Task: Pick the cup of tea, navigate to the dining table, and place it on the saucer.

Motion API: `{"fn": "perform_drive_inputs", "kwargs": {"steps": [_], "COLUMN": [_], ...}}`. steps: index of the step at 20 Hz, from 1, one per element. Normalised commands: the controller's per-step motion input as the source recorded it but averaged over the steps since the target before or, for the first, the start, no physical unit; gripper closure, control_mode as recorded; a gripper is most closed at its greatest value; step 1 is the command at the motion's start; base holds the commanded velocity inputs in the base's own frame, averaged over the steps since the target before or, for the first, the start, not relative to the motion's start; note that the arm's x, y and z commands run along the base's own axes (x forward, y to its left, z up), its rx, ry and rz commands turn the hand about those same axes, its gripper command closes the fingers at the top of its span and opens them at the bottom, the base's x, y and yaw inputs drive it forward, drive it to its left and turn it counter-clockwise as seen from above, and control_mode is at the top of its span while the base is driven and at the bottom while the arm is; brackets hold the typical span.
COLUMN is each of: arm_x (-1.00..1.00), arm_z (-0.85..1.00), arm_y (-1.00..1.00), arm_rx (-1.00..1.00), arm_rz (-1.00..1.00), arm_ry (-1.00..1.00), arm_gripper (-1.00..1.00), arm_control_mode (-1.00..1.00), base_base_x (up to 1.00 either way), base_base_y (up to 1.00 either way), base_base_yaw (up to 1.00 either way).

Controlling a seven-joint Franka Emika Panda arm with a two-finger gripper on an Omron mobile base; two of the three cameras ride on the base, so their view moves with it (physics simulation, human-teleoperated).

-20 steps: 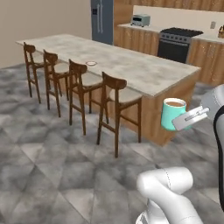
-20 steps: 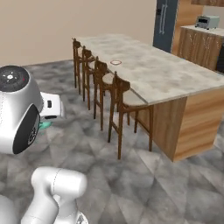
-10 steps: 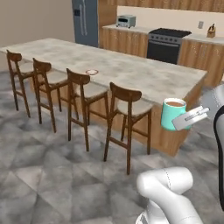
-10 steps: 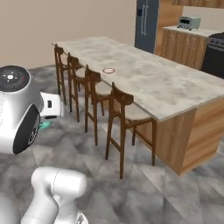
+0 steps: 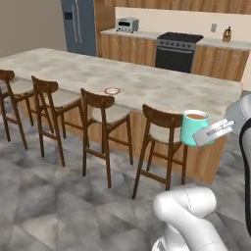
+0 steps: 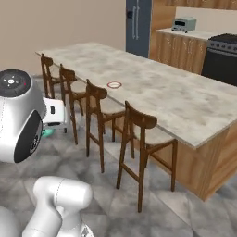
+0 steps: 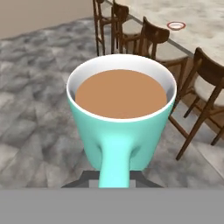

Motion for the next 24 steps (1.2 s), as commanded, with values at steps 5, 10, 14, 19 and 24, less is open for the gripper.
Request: {"fn": "perform_drive_inputs", "kwargs": {"steps": [5, 10, 14, 19, 24], "arm_x": [0.00, 0.00, 0.00, 0.00, 0.00], "arm_z": [0.00, 0.00, 0.00, 0.00, 0.00], "arm_y": [0.00, 0.00, 0.00, 0.00, 0.00], "arm_rx": [0.00, 0.00, 0.00, 0.00, 0.00], "arm_rz": [0.00, 0.00, 0.00, 0.00, 0.00], "arm_ry": [0.00, 0.00, 0.00, 0.00, 0.00], "arm_gripper": [1.00, 1.00, 1.00, 1.00, 1.00], "arm_control_mode": [1.00, 1.00, 1.00, 1.00, 1.00], "base_base_x": [1.00, 1.00, 1.00, 1.00, 1.00], "base_base_y": [1.00, 1.00, 1.00, 1.00, 0.80], "base_base_yaw": [-0.36, -0.42, -0.40, -0.34, -0.35]}}
